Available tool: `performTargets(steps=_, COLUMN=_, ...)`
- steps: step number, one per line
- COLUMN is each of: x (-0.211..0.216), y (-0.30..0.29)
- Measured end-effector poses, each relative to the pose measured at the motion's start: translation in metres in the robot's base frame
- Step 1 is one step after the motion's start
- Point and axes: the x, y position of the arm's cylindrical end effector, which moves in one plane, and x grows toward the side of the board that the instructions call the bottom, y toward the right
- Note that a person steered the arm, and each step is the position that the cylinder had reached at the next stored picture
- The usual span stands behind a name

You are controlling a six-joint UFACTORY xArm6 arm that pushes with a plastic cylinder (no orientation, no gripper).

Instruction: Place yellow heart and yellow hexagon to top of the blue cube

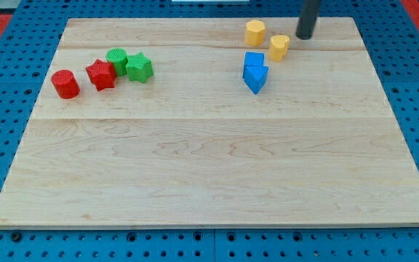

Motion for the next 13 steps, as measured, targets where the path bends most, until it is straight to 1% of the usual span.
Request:
performTargets(steps=1, x=0.019, y=-0.019)
performTargets(steps=2, x=0.004, y=-0.091)
performTargets(steps=3, x=0.003, y=-0.084)
performTargets(steps=4, x=-0.016, y=-0.025)
performTargets(steps=5, x=-0.057, y=-0.042)
performTargets(steps=6, x=-0.055, y=-0.095)
performTargets(steps=7, x=-0.040, y=-0.126)
performTargets(steps=8, x=-0.039, y=-0.134)
performTargets(steps=10, x=-0.032, y=-0.207)
performTargets(steps=11, x=-0.016, y=-0.164)
performTargets(steps=12, x=-0.026, y=-0.143)
performTargets(steps=13, x=-0.024, y=-0.228)
